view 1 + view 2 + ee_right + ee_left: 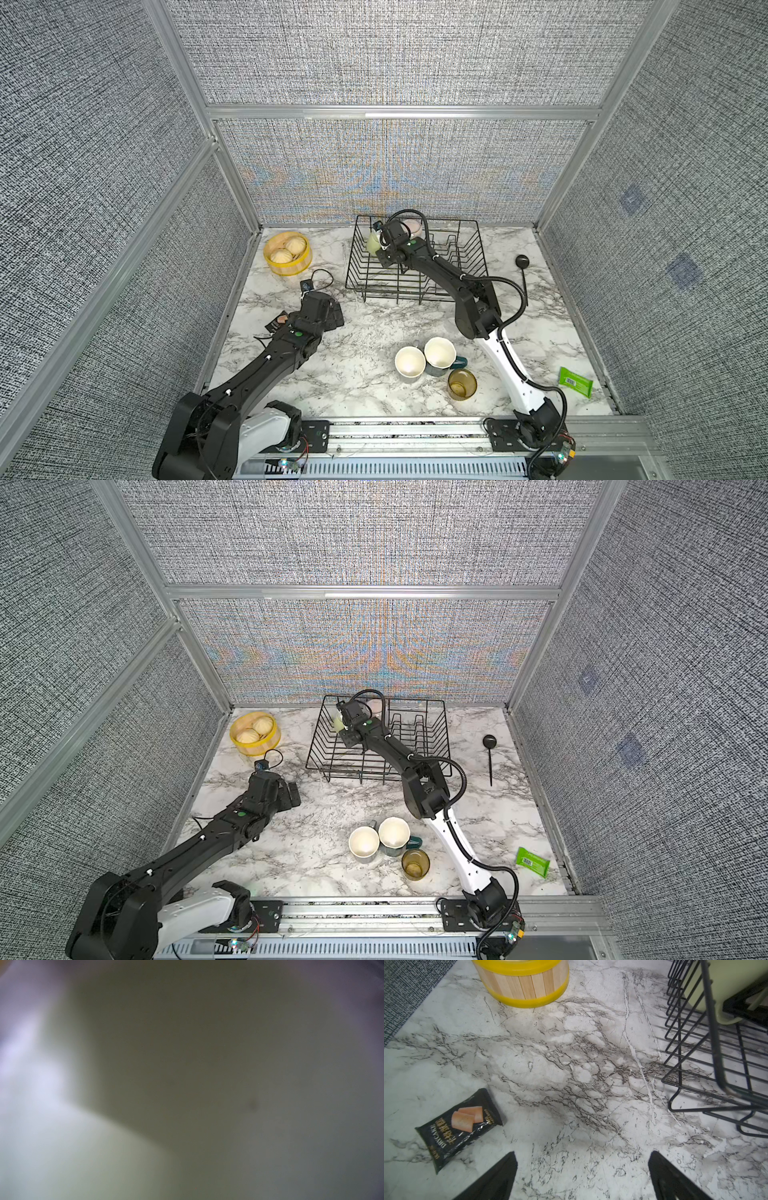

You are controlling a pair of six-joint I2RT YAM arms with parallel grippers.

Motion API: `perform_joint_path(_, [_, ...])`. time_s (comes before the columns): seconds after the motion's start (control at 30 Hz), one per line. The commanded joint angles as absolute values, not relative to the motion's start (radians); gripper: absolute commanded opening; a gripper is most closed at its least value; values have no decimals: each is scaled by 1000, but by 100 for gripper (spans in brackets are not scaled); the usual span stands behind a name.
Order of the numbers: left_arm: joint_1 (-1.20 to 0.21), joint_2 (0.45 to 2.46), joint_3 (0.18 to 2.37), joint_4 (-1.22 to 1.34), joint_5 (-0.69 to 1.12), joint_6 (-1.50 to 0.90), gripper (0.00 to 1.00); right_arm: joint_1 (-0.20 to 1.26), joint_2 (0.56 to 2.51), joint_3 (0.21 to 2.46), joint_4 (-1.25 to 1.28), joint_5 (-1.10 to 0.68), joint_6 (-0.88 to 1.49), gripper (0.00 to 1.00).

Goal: Load cups into a dish rack
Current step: Place the cup upside down at the dish rack.

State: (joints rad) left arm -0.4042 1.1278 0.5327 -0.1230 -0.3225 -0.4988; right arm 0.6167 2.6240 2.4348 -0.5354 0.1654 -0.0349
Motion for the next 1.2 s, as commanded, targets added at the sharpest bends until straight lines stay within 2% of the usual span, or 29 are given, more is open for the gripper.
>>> perform_joint_path(0.0, [-403, 1116, 533, -119, -339, -488, 99, 617, 2617, 2441, -470, 194, -32, 4])
perform_joint_path(0.27, [-403, 1112, 535, -130, -337, -488, 99, 616, 2588, 2405, -477, 201, -32, 30])
perform_joint_path(0.37, [-403, 1102, 535, -130, -329, -488, 99, 617, 2569, 2394, -485, 209, -29, 34])
perform_joint_path(0.5, [-403, 1082, 530, -142, -345, -485, 99, 615, 2553, 2378, -477, 201, -29, 32])
perform_joint_path(0.63, [-403, 1061, 522, -138, -338, -481, 99, 616, 2542, 2368, -485, 201, -14, 18])
perform_joint_path(0.87, [-403, 1039, 517, -145, -340, -481, 99, 619, 2516, 2346, -493, 210, 18, 6])
perform_joint_path(1.17, [-403, 1018, 509, -147, -348, -480, 99, 624, 2451, 2300, -515, 192, 48, 5])
